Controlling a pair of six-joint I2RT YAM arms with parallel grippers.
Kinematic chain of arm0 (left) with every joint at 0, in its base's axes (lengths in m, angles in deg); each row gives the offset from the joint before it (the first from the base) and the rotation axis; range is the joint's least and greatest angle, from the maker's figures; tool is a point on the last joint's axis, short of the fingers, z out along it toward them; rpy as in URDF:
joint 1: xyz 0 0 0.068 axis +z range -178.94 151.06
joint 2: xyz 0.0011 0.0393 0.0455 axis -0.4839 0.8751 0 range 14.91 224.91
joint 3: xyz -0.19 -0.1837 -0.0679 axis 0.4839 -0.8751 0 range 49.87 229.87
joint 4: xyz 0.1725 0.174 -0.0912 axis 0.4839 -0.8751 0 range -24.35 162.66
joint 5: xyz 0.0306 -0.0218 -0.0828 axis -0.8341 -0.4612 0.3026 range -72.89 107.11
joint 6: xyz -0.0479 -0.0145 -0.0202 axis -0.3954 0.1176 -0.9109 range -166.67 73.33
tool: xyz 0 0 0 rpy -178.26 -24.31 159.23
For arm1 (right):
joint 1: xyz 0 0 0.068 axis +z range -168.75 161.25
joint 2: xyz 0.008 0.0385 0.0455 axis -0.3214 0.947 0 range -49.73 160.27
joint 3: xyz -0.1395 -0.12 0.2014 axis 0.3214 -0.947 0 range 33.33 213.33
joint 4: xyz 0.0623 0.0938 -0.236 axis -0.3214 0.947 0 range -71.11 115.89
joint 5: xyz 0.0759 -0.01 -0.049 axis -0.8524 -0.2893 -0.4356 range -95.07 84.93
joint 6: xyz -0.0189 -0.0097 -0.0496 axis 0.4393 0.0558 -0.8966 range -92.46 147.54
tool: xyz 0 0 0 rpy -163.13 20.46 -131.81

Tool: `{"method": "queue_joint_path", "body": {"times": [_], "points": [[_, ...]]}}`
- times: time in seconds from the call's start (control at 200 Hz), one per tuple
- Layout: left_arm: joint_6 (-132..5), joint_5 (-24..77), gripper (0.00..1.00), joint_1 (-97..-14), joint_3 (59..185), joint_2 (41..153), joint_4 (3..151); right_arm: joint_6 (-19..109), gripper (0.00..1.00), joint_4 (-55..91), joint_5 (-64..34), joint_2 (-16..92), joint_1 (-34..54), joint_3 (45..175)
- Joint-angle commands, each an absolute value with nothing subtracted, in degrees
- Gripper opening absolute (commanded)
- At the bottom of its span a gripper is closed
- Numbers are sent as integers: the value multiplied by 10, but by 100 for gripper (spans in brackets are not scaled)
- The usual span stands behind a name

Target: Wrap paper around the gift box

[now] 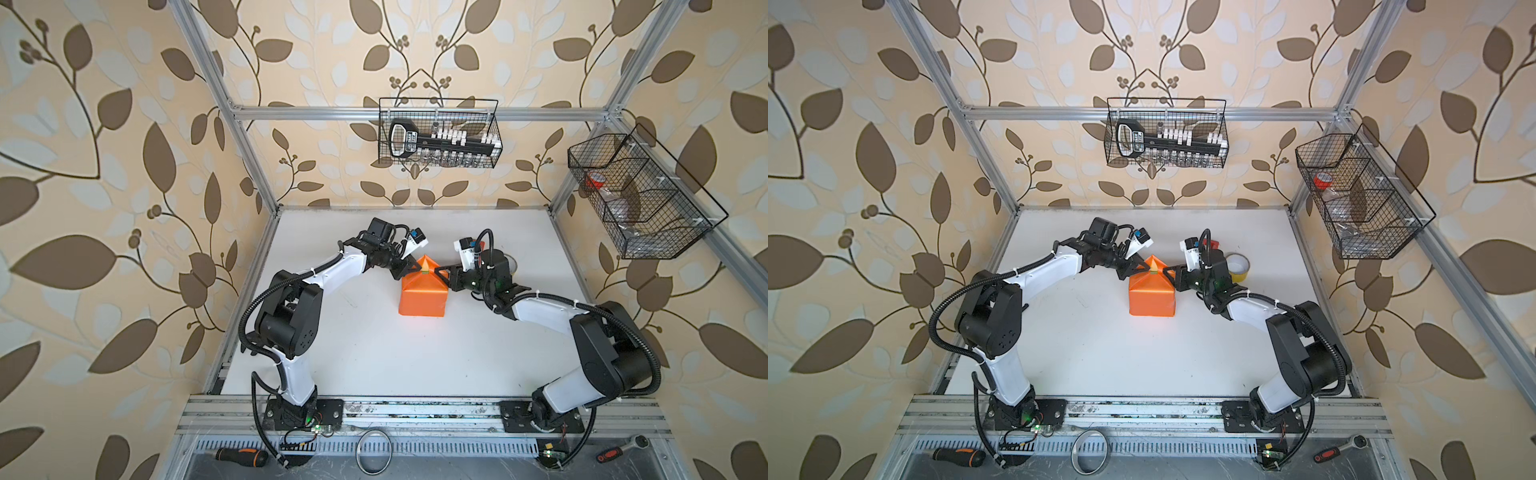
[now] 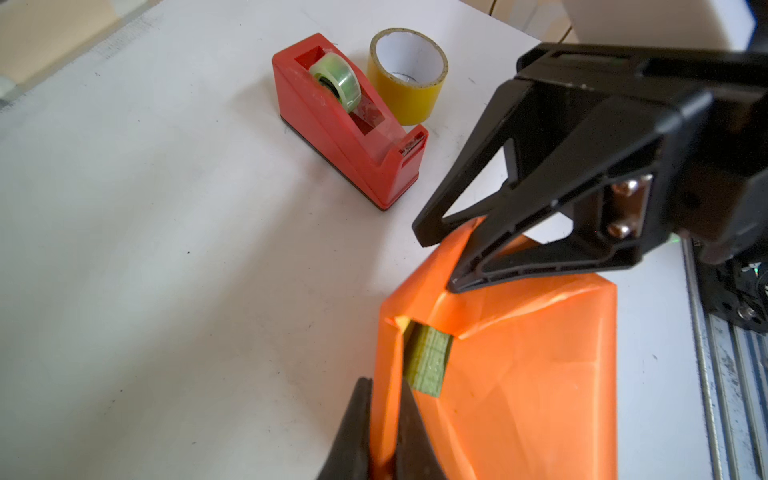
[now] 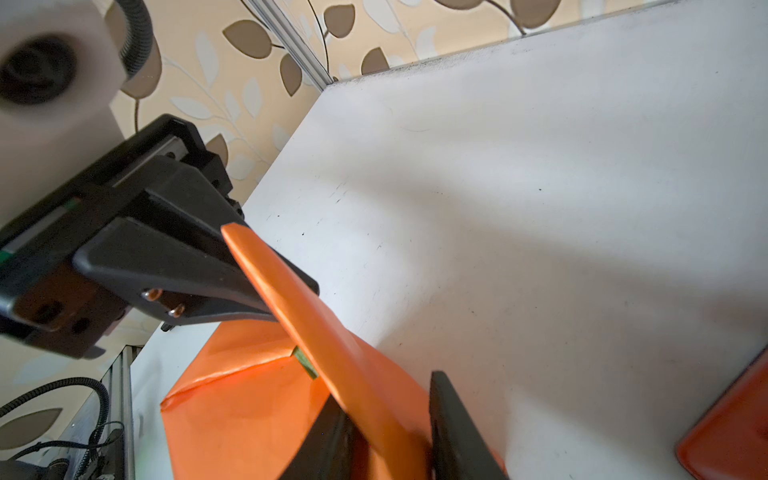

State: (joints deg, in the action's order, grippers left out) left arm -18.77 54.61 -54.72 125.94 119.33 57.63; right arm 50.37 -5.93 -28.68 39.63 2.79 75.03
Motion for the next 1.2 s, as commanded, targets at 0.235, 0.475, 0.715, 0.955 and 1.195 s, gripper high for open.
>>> {"method": "queue_joint_path", "body": {"times": [0.235, 0.475, 0.715, 0.955, 1.195], "points": [[-163, 542, 0, -548, 1176, 1126, 676, 474, 43, 44, -315, 377, 25, 762], [-159, 531, 0, -555, 1154, 1108, 695, 470, 51, 100, -300, 337, 24, 758], [-158, 531, 0, -557, 1138, 1098, 709, 481, 51, 113, -276, 348, 24, 759], [-147, 539, 0, -557, 1122, 1086, 726, 495, 46, 97, -262, 369, 28, 753], [-141, 547, 4, -557, 1115, 1079, 733, 490, 43, 88, -265, 362, 29, 745]]}}
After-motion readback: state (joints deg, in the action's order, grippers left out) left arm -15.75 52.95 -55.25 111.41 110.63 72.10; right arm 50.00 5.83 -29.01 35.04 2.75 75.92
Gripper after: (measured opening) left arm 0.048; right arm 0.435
